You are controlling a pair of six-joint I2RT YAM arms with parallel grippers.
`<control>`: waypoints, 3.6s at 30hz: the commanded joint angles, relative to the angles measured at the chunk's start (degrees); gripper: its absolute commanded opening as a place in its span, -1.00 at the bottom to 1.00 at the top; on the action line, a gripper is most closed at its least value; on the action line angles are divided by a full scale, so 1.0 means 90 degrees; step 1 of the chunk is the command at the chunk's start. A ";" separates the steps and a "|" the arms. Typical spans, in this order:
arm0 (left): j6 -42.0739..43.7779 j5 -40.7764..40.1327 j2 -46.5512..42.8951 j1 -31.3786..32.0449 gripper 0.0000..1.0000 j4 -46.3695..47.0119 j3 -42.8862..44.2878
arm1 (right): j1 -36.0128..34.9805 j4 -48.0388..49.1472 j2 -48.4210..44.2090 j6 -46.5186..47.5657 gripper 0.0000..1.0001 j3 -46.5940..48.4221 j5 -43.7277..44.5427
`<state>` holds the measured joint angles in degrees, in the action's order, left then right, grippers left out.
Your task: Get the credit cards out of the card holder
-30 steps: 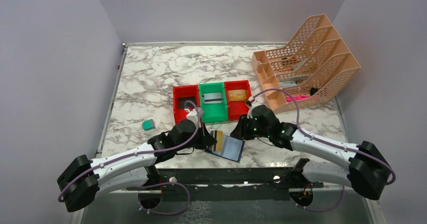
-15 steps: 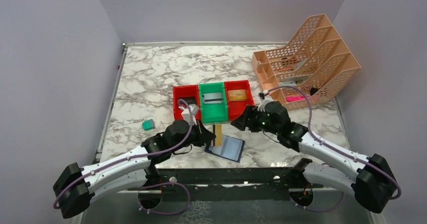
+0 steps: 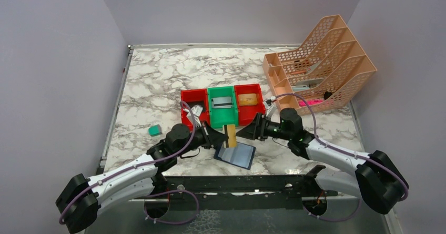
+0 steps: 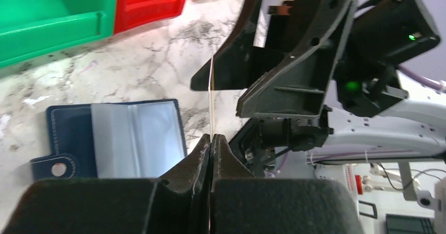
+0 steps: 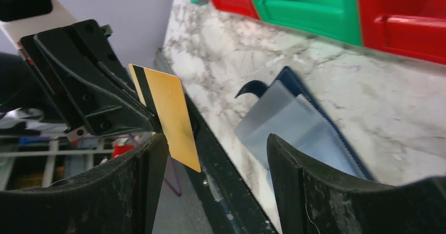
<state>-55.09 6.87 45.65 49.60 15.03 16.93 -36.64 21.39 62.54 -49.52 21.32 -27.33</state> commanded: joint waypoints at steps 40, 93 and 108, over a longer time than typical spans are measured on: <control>-0.0081 0.1197 0.0236 -0.0021 -1.00 0.1527 0.0115 | 0.0546 0.4827 0.1487 -0.1834 -0.74 -0.0504 -0.3085; 0.3374 -0.4153 0.0219 -0.1040 0.98 -0.5469 0.2798 | 0.0556 -0.2061 0.0524 0.5162 -0.97 0.2236 0.3287; 0.3169 -0.4372 -0.0414 -0.1429 0.98 -0.5093 0.2366 | 0.0327 -0.1101 0.2112 0.8549 -0.97 0.2721 0.3323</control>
<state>-26.06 -30.11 41.56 37.10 -32.32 38.57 -33.08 4.62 78.56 18.39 42.83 -1.10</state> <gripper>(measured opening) 0.987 0.023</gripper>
